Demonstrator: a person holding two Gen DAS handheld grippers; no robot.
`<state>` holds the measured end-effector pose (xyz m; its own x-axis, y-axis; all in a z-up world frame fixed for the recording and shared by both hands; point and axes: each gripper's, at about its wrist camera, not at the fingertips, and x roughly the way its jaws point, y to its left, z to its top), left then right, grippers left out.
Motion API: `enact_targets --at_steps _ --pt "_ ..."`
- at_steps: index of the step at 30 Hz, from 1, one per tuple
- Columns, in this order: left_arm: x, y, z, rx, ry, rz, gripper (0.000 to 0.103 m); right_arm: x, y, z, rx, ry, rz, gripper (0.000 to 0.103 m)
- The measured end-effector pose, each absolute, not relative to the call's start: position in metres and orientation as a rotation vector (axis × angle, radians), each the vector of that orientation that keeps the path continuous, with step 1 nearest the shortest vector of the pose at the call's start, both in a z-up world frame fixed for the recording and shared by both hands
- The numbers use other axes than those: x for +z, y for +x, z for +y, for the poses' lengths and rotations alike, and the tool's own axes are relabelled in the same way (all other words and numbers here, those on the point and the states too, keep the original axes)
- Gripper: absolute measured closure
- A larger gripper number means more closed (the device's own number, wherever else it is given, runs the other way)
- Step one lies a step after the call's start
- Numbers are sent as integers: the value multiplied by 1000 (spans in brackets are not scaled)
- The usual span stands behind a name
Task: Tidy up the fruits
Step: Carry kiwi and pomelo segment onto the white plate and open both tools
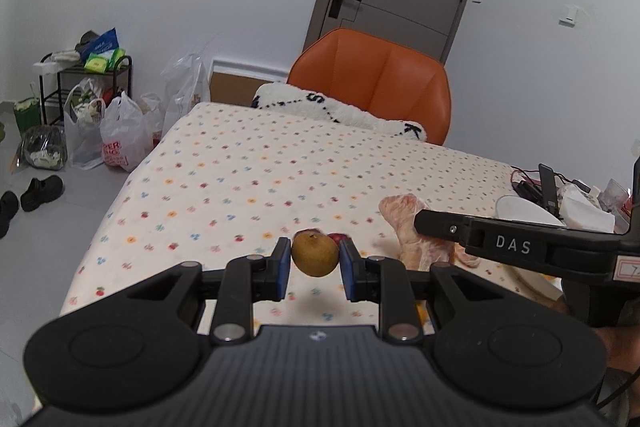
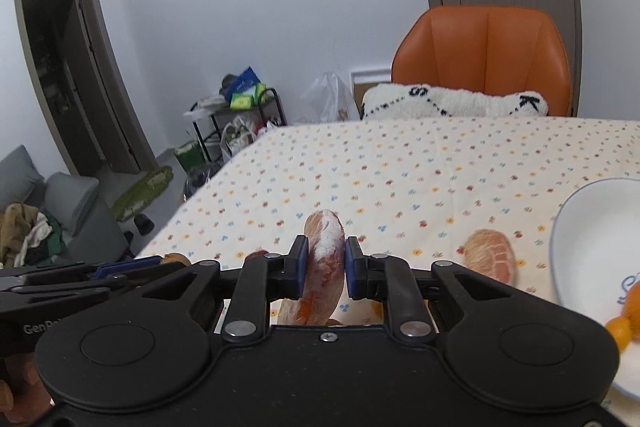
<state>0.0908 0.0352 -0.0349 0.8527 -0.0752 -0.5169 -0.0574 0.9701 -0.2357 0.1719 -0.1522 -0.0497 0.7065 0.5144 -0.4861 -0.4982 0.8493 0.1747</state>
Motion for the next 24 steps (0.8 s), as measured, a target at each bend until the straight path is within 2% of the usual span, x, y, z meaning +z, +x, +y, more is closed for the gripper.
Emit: enact_targets --at_steps 24 --pt "-11 104 -53 -90 -162 513 79 -39 162 -248 481 127 458 86"
